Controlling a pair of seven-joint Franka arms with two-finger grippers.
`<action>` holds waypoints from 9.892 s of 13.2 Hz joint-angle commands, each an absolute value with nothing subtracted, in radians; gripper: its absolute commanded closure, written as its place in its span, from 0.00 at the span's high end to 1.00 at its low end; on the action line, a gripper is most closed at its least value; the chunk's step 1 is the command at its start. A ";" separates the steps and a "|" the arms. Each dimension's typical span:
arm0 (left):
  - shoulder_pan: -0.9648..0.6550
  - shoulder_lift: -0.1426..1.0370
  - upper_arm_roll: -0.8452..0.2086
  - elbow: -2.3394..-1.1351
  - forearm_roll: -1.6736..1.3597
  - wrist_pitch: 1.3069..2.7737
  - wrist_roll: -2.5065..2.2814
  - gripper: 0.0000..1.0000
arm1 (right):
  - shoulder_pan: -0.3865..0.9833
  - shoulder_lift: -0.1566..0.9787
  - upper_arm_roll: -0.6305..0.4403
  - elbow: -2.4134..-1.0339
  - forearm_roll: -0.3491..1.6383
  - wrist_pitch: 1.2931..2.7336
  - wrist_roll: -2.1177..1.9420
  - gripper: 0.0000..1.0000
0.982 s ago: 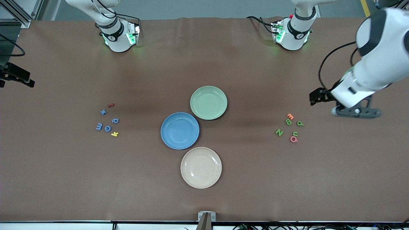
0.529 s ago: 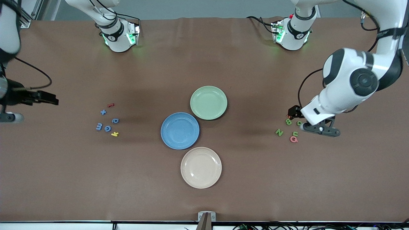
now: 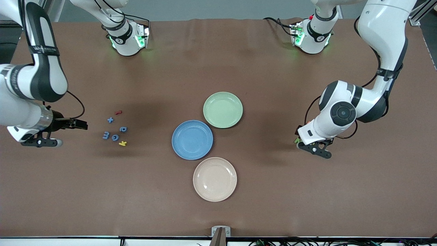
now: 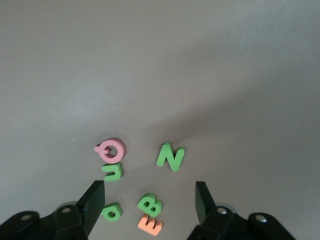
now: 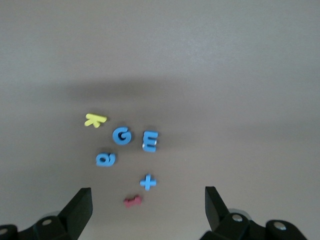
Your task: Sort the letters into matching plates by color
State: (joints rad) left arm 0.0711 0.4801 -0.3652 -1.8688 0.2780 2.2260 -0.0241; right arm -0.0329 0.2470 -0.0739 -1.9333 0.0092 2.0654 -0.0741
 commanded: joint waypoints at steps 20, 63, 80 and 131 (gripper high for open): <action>0.104 0.627 -0.373 -1.921 0.299 2.399 0.080 0.35 | -0.037 0.485 -0.061 -2.125 0.011 2.551 -0.077 0.62; -0.183 0.641 -0.686 -1.801 0.308 2.315 -1.089 1.00 | 0.698 0.676 -0.061 -1.678 0.179 2.401 0.477 0.21; 0.233 0.492 -0.672 -1.694 0.451 2.011 -0.688 1.00 | 0.283 0.433 -0.071 -1.732 0.135 1.967 0.117 1.00; 0.624 0.565 -0.664 -2.148 0.569 2.444 -0.295 0.53 | 0.239 0.497 -0.061 -1.775 0.043 2.138 0.009 0.24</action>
State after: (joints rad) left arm 0.6146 0.5563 -0.6609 -2.1393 0.5398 2.4184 -0.2728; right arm 0.1785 0.4961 -0.0601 -1.8232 0.0478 2.1824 -0.0885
